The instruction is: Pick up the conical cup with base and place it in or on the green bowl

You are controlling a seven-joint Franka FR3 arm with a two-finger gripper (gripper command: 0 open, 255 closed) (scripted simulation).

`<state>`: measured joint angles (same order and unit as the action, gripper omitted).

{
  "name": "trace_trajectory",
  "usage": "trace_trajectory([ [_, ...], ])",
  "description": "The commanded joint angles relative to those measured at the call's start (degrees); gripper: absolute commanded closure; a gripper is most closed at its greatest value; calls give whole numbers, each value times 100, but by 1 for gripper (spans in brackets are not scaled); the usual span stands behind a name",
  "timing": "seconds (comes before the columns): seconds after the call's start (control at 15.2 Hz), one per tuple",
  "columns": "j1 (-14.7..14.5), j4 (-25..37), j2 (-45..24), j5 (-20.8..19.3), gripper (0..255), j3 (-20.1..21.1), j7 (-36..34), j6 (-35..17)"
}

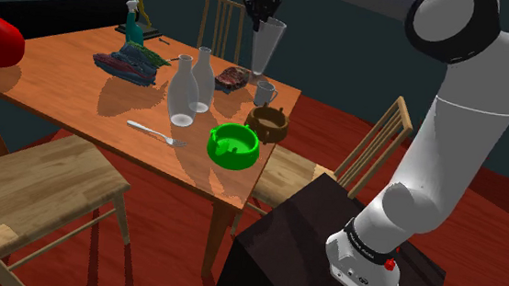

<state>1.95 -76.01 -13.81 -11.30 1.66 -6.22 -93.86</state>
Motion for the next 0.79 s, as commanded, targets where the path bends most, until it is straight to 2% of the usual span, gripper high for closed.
trace_trajectory([
  [0.0, -116, -356, 346, -18, 255, 71, -191, 24],
  [0.33, -393, -910, 1007, -32, 255, 288, -657, 226],
  [0.73, -719, -1267, 1615, 5, 255, 606, -1243, 596],
])
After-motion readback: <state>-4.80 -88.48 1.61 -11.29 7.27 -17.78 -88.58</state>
